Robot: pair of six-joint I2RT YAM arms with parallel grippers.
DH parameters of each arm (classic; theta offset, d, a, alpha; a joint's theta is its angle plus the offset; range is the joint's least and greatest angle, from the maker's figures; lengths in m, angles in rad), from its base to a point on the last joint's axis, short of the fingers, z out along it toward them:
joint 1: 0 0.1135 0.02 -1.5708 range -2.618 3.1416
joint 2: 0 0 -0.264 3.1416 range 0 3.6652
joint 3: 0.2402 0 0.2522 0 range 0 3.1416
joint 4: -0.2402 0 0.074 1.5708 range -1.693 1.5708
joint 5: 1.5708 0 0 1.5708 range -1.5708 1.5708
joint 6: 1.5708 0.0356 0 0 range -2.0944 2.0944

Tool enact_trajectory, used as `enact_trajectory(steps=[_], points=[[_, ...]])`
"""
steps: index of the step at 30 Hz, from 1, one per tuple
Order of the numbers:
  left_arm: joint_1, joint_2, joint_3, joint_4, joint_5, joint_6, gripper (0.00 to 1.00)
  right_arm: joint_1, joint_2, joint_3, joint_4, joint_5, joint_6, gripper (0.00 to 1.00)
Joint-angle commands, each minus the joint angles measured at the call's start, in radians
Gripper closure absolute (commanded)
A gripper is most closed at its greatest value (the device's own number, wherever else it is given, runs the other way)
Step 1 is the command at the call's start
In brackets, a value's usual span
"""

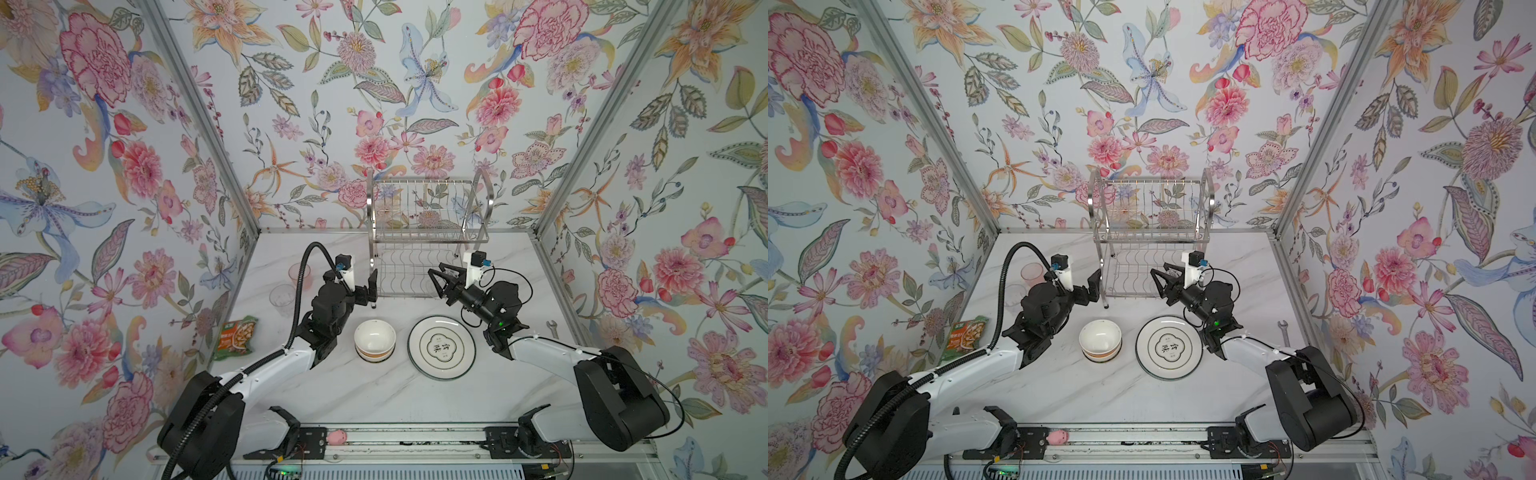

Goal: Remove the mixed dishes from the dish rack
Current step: 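Lift the clear glass out of the rack with right while left approaches, then bring the left gripper around the clear glass held by the right gripper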

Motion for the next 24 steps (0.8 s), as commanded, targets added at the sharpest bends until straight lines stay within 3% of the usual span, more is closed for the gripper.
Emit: enact_trajectory(steps=[1, 10, 17, 24], points=[[0.005, -0.039, -0.039, 0.146, 0.229, 0.201, 0.05, -0.011, -0.03, 0.05, -0.202, 0.004, 0.223, 1.0], [-0.03, 0.043, 0.024, 0.156, 0.532, 0.347, 0.08, -0.059, -0.046, 0.066, -0.205, -0.061, 0.561, 1.0], [-0.135, 0.186, 0.099, 0.209, 0.572, 0.377, 0.09, -0.078, -0.014, 0.077, -0.147, -0.091, 0.731, 1.0], [-0.171, 0.335, 0.208, 0.237, 0.619, 0.36, 0.19, -0.077, -0.01, 0.08, -0.114, -0.085, 0.763, 1.0]])
